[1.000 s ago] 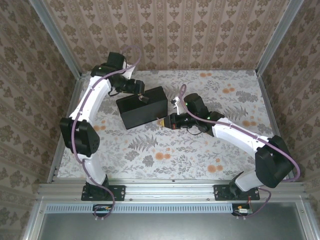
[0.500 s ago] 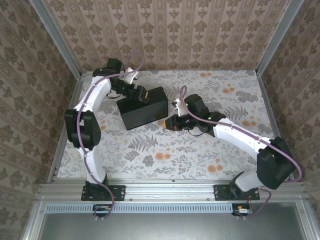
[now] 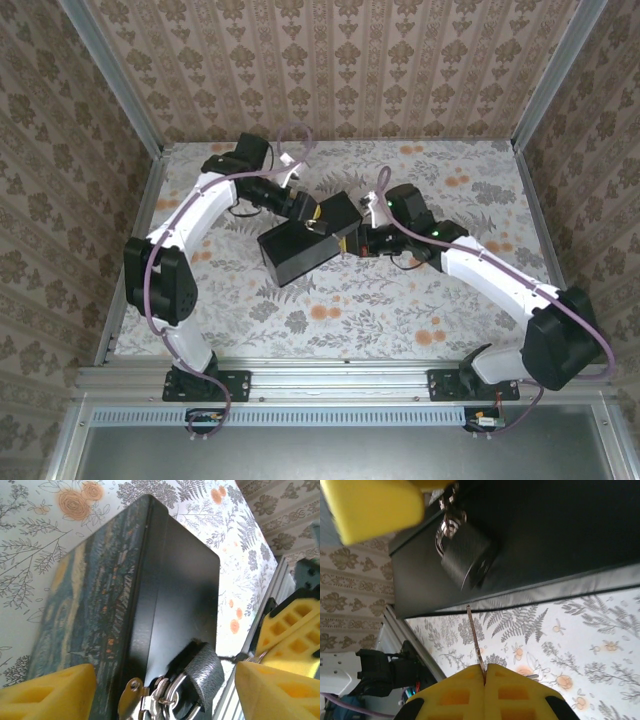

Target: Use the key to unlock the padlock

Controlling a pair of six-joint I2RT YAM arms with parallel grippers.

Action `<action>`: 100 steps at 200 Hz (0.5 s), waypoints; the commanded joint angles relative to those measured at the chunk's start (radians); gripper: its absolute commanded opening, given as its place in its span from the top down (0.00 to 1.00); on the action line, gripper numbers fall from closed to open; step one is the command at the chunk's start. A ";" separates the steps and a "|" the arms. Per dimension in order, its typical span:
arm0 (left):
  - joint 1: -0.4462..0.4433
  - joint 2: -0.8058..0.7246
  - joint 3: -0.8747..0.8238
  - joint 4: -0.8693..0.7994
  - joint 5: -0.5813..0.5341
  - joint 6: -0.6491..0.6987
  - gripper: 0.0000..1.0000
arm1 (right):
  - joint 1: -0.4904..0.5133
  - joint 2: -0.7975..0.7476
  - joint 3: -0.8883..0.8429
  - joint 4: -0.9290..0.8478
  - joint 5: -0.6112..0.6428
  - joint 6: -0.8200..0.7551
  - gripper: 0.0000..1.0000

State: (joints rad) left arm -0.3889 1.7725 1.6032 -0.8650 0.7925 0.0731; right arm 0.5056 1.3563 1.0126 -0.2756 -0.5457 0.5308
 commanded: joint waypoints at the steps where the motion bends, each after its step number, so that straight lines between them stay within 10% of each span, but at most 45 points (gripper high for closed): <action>1: 0.034 -0.024 0.047 -0.022 -0.101 0.051 0.26 | -0.041 -0.035 -0.021 -0.064 -0.011 -0.041 1.00; 50: 0.023 0.004 0.233 -0.048 -0.182 0.257 0.24 | -0.086 -0.041 -0.037 -0.067 -0.057 -0.047 1.00; 100: -0.100 -0.117 0.014 -0.053 -0.020 0.918 0.21 | -0.086 -0.069 -0.063 -0.039 -0.119 -0.021 1.00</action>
State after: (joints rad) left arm -0.4362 1.7039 1.7008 -0.8814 0.6949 0.5980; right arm 0.4191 1.3247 0.9688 -0.3168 -0.6075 0.5007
